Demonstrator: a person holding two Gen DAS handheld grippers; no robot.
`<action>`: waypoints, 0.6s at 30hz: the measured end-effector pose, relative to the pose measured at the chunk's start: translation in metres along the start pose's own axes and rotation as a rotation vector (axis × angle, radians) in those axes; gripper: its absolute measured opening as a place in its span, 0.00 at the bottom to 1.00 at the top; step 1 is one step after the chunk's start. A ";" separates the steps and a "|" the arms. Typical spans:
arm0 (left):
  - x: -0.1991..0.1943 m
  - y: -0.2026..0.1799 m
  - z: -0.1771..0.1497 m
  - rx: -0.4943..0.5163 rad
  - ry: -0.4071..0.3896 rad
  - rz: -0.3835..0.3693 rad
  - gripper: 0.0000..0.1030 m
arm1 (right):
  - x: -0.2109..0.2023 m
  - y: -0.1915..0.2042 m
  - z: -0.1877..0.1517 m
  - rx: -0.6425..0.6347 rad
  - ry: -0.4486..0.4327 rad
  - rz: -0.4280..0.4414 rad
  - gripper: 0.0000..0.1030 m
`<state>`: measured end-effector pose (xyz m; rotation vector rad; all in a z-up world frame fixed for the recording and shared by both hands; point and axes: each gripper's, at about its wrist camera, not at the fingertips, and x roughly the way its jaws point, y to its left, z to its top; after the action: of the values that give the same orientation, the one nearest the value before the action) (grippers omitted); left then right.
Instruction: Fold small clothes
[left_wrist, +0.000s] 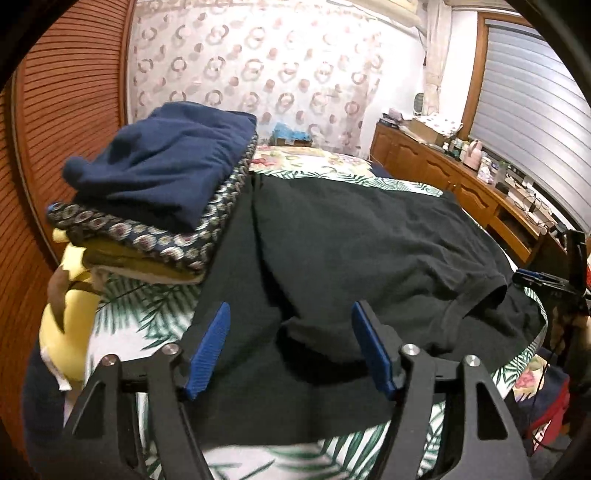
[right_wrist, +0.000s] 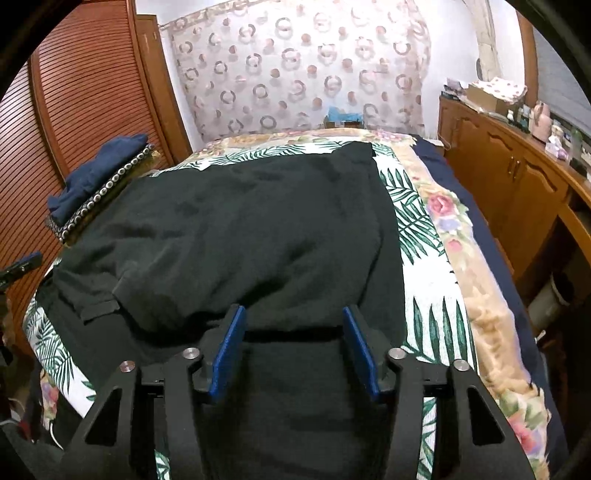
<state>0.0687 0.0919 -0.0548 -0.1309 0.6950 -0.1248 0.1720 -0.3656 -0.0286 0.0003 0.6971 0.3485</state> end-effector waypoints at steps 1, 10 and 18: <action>0.005 -0.002 0.001 0.001 0.009 -0.009 0.50 | 0.002 -0.002 0.001 0.008 0.003 0.001 0.51; 0.041 -0.004 -0.005 -0.012 0.124 -0.002 0.36 | 0.014 -0.007 0.006 0.045 0.031 0.007 0.39; 0.046 -0.006 -0.011 -0.013 0.144 -0.002 0.37 | 0.016 0.004 0.007 -0.006 0.034 -0.097 0.39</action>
<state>0.0962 0.0784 -0.0906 -0.1364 0.8391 -0.1325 0.1870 -0.3554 -0.0327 -0.0447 0.7269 0.2584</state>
